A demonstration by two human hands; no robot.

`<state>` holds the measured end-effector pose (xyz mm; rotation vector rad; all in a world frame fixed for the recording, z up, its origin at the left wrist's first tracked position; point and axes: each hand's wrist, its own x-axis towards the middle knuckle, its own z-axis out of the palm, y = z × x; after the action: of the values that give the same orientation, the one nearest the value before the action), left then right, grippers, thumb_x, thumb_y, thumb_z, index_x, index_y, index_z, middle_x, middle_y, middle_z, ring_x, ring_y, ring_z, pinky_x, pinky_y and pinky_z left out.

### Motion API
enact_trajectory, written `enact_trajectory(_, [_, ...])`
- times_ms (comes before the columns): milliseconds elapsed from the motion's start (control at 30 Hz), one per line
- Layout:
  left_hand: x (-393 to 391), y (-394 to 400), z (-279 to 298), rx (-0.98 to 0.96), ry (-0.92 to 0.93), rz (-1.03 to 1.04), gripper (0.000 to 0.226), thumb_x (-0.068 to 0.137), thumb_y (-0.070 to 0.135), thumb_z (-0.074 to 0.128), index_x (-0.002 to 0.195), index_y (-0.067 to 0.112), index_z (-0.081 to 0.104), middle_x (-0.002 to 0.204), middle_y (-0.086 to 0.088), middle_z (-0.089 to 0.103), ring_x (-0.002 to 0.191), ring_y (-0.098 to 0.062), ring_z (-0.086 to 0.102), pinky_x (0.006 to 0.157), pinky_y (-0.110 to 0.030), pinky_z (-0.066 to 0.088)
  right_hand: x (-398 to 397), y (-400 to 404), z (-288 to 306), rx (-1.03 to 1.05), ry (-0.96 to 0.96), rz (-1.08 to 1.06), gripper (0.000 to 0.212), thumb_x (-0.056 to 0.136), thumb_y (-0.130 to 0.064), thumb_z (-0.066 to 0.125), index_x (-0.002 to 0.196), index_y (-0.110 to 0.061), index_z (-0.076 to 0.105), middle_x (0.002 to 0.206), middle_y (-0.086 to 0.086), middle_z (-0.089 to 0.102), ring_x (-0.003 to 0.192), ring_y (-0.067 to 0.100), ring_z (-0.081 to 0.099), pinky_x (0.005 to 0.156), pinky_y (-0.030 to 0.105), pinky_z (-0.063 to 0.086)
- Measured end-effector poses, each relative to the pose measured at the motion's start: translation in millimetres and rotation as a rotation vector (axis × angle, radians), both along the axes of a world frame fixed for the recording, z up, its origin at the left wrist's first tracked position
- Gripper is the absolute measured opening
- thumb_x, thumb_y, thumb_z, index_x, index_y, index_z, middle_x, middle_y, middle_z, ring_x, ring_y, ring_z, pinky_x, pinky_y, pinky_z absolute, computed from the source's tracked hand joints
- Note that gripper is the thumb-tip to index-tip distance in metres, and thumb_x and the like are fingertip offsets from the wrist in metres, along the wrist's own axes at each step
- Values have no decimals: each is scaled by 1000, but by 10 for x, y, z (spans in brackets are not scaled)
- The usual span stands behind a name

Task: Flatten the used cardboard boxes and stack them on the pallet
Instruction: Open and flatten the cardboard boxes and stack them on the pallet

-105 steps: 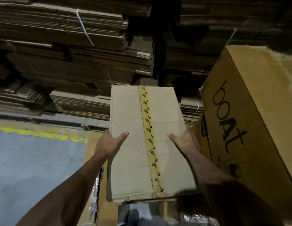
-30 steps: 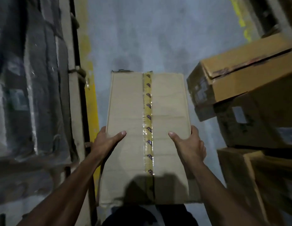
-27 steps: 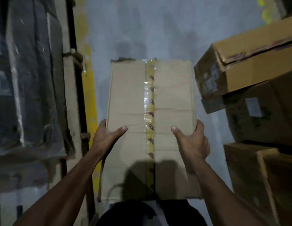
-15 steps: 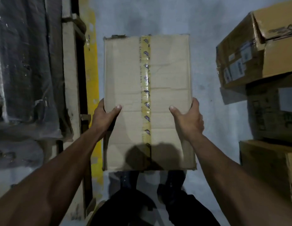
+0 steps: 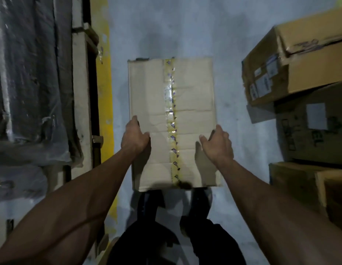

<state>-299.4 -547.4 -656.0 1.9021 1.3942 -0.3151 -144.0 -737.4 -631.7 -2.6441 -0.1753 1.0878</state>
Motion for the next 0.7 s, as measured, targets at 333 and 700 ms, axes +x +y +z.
enact_trajectory(333, [488,-534,2570,29,-177,-405,58,99,32,55,150,8,39,154,-10,42,141,-27,39,110,-33,32,-157,-427,2477,99,-223,-190,75,97,-54,54,154,-11,33,157,10,36,144,31,32,115,42,31])
enact_trajectory(700, [1083,-1484,5356,141,-555,-823,49,95,39,59,138,17,55,136,-6,60,124,-28,55,94,-35,44,-508,-1394,5003,141,-576,-651,80,93,-65,52,155,-17,34,160,4,35,147,27,29,117,46,31])
